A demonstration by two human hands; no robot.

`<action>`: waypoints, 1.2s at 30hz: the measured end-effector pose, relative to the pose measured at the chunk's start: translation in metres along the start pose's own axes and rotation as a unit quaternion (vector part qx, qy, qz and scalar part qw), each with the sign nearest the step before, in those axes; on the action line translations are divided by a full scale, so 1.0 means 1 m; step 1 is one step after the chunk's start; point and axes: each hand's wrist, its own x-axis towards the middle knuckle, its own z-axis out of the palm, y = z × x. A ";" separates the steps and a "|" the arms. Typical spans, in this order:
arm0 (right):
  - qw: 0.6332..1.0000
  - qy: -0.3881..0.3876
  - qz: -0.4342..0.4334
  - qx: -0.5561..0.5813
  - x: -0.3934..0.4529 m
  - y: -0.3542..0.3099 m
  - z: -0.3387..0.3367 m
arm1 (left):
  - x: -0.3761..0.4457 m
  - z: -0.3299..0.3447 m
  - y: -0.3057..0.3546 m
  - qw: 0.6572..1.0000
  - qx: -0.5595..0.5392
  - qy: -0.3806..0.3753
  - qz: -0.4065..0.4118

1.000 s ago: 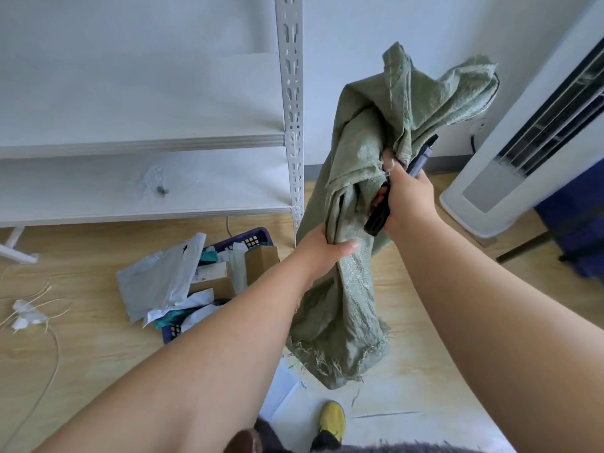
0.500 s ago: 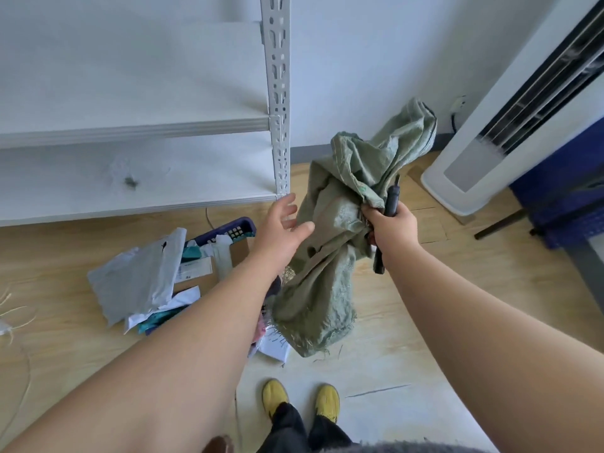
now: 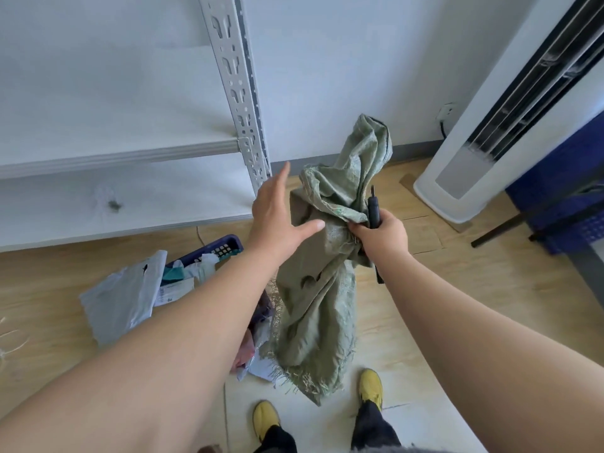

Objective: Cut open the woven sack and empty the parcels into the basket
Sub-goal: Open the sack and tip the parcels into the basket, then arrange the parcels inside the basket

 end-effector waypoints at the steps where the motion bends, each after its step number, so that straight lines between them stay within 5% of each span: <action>1: 1.000 0.001 0.000 -0.005 0.007 0.002 -0.007 | 0.004 0.008 0.005 1.000 -0.008 -0.021 -0.016; 6: 0.998 0.053 0.010 -0.023 0.046 0.017 -0.058 | 0.010 0.063 0.020 0.986 -0.076 -0.089 -0.117; 19: 0.981 0.131 -0.016 -0.145 0.076 0.053 -0.054 | -0.026 0.086 -0.063 0.930 -0.060 0.003 -0.364; 29: 0.942 0.060 0.004 -0.330 0.016 0.115 0.072 | -0.084 0.042 -0.195 0.911 -0.018 -0.131 -0.391; 36: 0.831 -0.098 -0.011 -0.548 -0.020 0.209 0.163 | -0.120 0.042 -0.300 0.894 0.009 -0.198 -0.403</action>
